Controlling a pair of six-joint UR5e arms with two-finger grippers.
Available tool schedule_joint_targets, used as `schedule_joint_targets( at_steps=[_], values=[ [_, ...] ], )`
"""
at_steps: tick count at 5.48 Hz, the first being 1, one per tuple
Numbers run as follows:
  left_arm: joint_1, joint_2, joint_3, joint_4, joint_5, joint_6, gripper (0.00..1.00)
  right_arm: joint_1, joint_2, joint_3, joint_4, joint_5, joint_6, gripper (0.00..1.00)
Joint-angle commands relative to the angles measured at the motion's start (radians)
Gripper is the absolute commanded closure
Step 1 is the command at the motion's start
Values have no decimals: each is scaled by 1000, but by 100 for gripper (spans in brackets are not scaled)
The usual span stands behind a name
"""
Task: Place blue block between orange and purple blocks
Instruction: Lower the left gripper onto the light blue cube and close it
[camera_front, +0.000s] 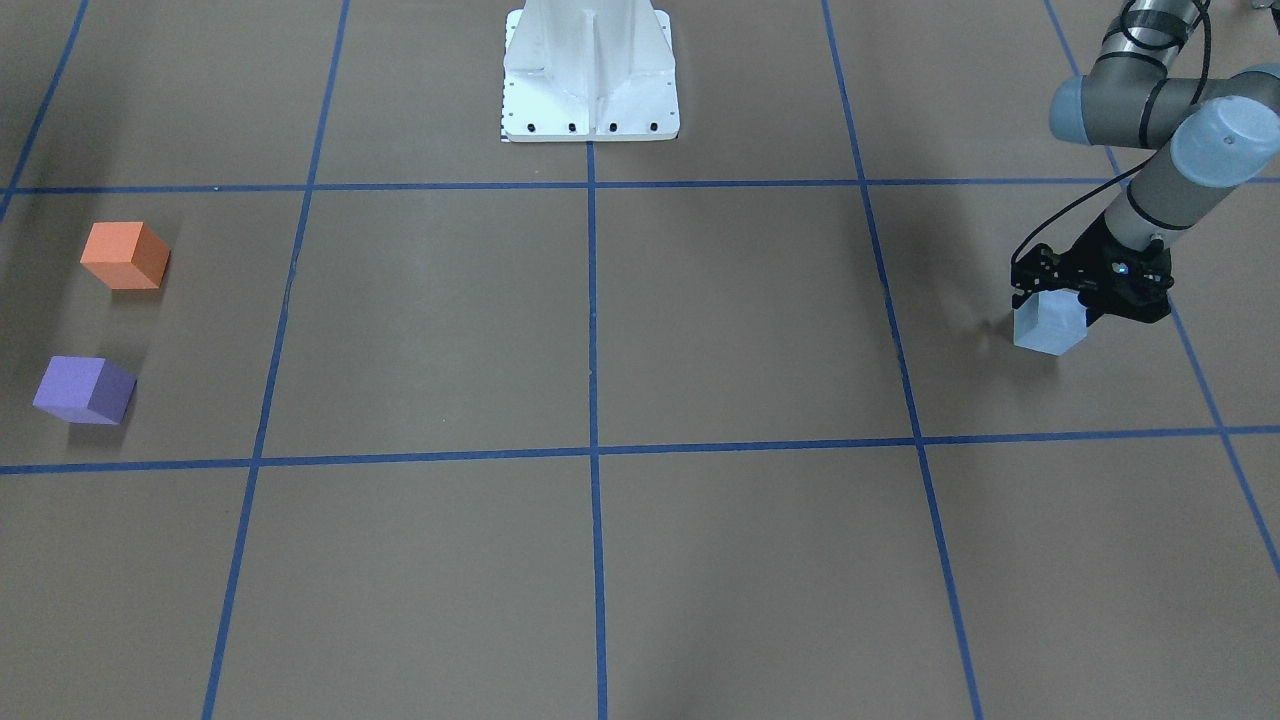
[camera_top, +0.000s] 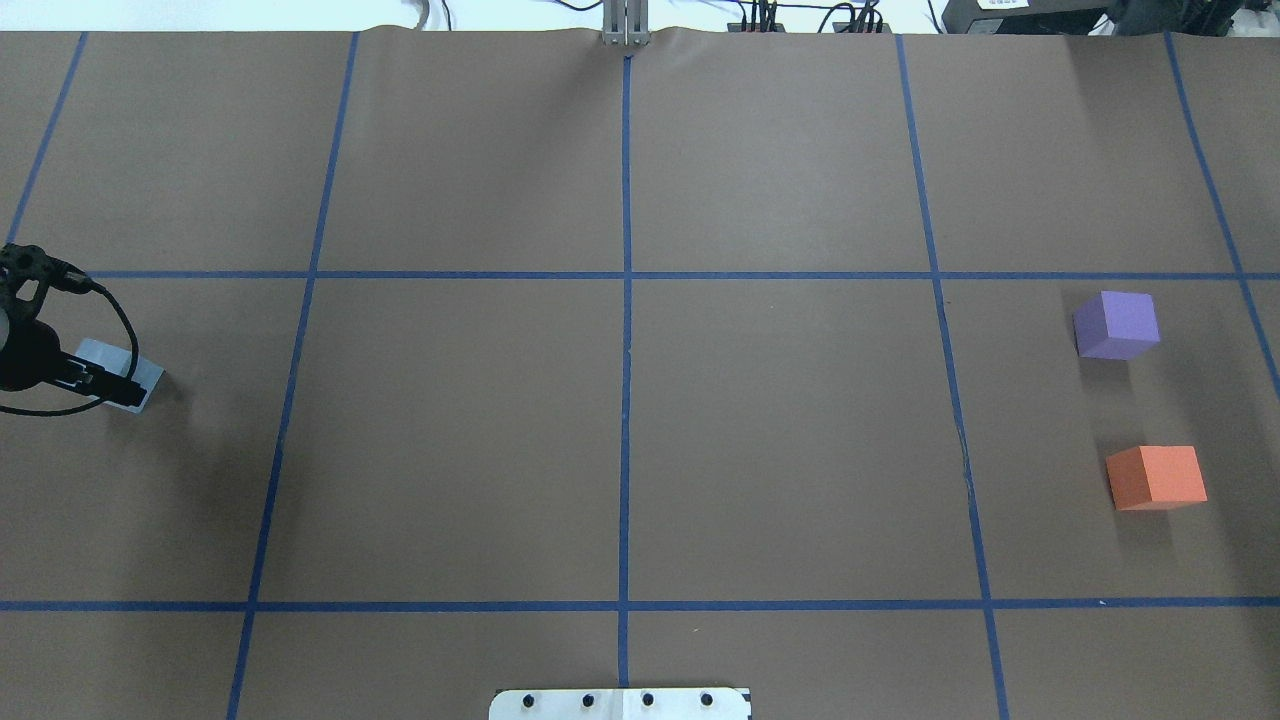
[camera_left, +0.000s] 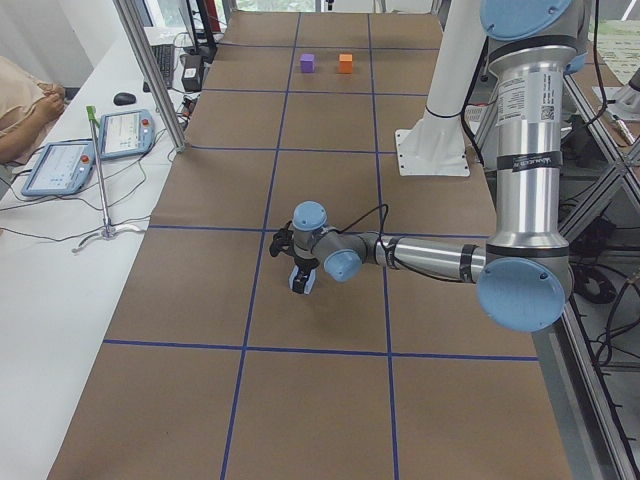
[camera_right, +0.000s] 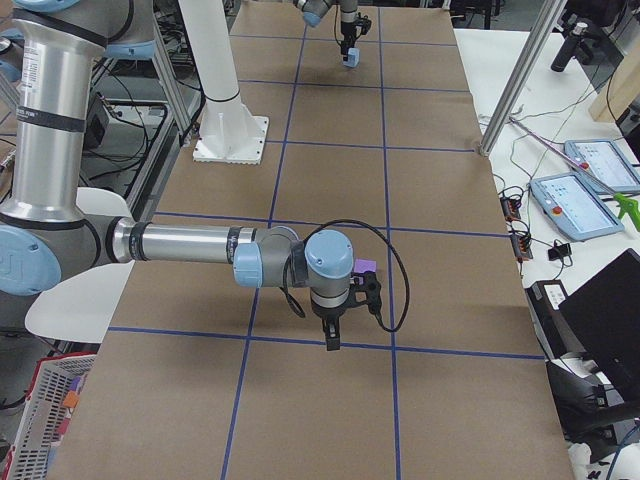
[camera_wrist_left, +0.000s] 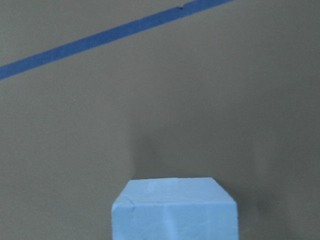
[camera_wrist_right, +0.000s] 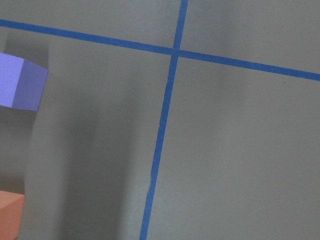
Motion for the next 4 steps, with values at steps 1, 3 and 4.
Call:
schedule_joint_targets(
  at_steps=[1,3,4],
  values=[
    [11,-12,10,1,27,-1,81,0,1,0,2,-2,1,0],
    [11,-35,-96,22,13,-38,96,0,4,0,2,-2,1,0],
    [20,-105,-119,33,11,-146,92,0,4,0,2,-2,1,0]
  ],
)
